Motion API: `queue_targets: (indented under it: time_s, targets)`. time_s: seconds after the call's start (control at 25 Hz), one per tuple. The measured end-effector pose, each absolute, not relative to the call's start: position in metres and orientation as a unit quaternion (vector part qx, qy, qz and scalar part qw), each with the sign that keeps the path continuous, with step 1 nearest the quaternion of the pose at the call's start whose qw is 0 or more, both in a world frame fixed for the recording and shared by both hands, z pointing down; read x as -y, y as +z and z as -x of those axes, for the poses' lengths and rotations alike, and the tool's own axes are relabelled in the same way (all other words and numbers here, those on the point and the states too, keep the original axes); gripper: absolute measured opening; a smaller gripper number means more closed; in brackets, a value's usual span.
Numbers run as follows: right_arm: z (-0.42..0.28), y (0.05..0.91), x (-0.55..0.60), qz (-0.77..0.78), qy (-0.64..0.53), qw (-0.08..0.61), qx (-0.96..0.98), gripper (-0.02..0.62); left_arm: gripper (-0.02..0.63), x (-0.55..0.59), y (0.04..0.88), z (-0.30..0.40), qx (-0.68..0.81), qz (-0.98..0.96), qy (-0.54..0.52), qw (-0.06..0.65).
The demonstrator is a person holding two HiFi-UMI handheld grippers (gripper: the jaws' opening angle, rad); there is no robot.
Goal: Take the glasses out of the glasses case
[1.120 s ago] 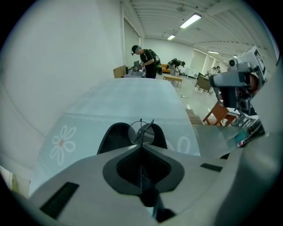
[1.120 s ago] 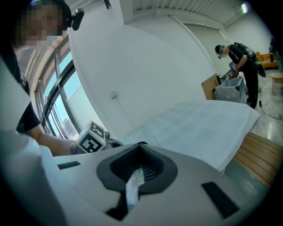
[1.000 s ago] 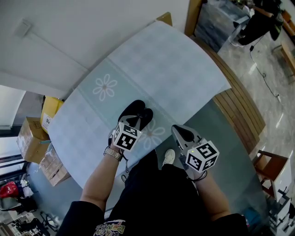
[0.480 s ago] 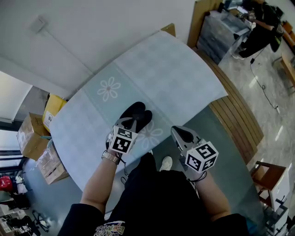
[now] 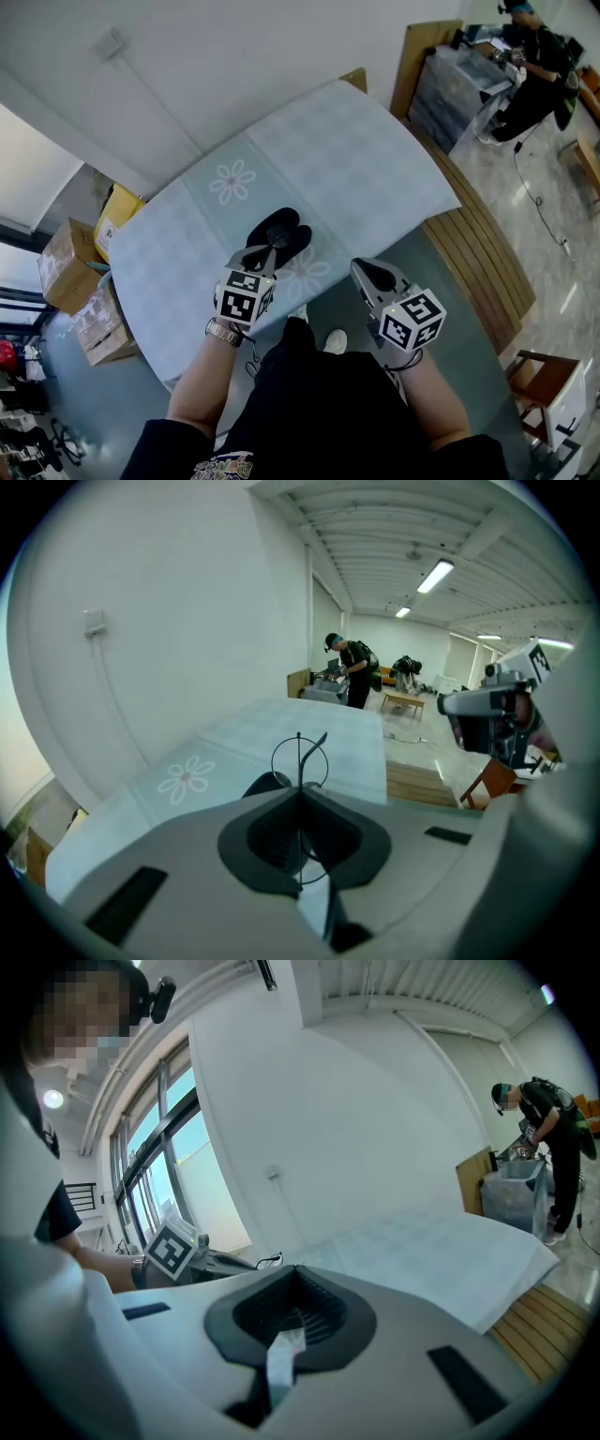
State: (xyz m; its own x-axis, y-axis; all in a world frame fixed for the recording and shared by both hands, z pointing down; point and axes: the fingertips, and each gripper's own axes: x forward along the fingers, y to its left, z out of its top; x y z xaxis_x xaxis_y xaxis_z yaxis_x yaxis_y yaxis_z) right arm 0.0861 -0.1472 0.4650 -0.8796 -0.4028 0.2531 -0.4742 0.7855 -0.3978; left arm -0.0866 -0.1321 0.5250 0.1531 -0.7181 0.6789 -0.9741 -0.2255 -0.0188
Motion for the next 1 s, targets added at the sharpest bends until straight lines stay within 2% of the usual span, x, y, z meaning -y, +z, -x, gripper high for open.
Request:
queue_targets:
  time_s: [0.44, 1.0]
  targets:
    - [-0.086, 0.454, 0.119, -0.195, 0.214, 0.079, 0.954, 0.023, 0.029, 0.072, 0.477, 0.075, 0.622, -0.728, 0.181, 0.227]
    - [-0.033, 0.462, 0.085, -0.154, 0.223, 0.093, 0.958, 0.023, 0.029, 0.0, 0.466, 0.108, 0.649, -0.709, 0.147, 0.234]
